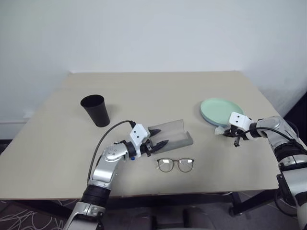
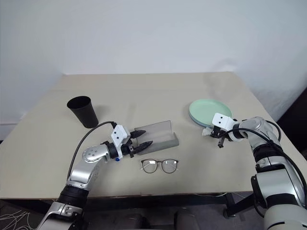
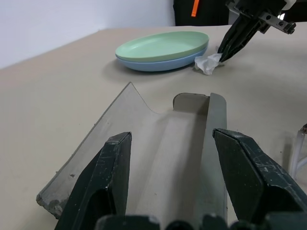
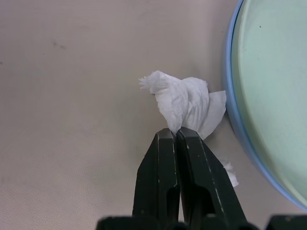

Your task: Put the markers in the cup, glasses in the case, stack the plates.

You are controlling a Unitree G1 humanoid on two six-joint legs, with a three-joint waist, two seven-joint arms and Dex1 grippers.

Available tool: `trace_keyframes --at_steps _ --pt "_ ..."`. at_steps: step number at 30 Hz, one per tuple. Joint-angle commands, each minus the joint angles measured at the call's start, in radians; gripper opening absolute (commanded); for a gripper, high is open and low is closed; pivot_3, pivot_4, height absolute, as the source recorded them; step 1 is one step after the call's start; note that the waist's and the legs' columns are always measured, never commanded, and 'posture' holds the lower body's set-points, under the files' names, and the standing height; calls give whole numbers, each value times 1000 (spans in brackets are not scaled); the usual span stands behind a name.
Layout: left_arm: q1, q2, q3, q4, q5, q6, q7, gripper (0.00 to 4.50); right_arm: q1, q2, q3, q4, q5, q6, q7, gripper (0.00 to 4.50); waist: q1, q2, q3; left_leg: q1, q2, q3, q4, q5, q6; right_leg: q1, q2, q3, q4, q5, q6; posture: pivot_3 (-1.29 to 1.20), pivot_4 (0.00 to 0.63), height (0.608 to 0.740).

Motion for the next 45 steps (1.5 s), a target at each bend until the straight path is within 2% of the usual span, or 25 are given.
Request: trace_keyframes --at_steps 1,9,19,28,31,37,41,45 --pt "-27 -1 -2 -15 0 -20 -2 2826 -17 -16 -51 -68 70 -13 44 31 0 0 0 0 0 0 0 0 0 0 0 0 0 0 0 0 0 732" --pt "-28 -1 -2 -13 -1 -19 -6 2826 -63 -15 -92 -97 117 -5 48 31 0 0 0 0 1 0 0 0 0 0 0 0 0 0 0 0 0 732" --pt "-23 2 2 -29 -16 -6 -19 2826 -196 33 -99 133 71 14 -224 31 0 0 0 0 1 0 0 0 0 0 0 0 0 0 0 0 0 732" --pt "-22 3 5 -41 -23 10 -33 2826 -223 69 -76 242 27 10 -292 31 -1 0 0 0 0 0 0 0 0 0 0 0 0 0 0 0 0 732" --pt "-17 6 8 -47 -21 10 -32 2826 -227 74 -82 254 28 17 -294 663 -1 0 0 0 0 0 0 0 0 0 0 0 0 0 0 0 0 732" --pt "-13 9 10 -49 -20 10 -31 2826 -228 74 -81 255 24 2 -294 2621 -1 0 0 0 0 0 0 0 0 0 0 0 0 0 0 0 0 732" --pt "-16 8 9 -48 -20 10 -31 2826 -228 70 -88 235 36 -29 -270 2621 -1 0 0 0 0 0 0 0 0 0 0 0 0 0 0 0 0 732" --pt "-20 8 10 -44 -20 8 -31 2826 -227 65 -114 189 76 -57 -184 2621 -1 1 0 0 0 0 0 0 0 0 0 0 0 0 0 0 0 732"
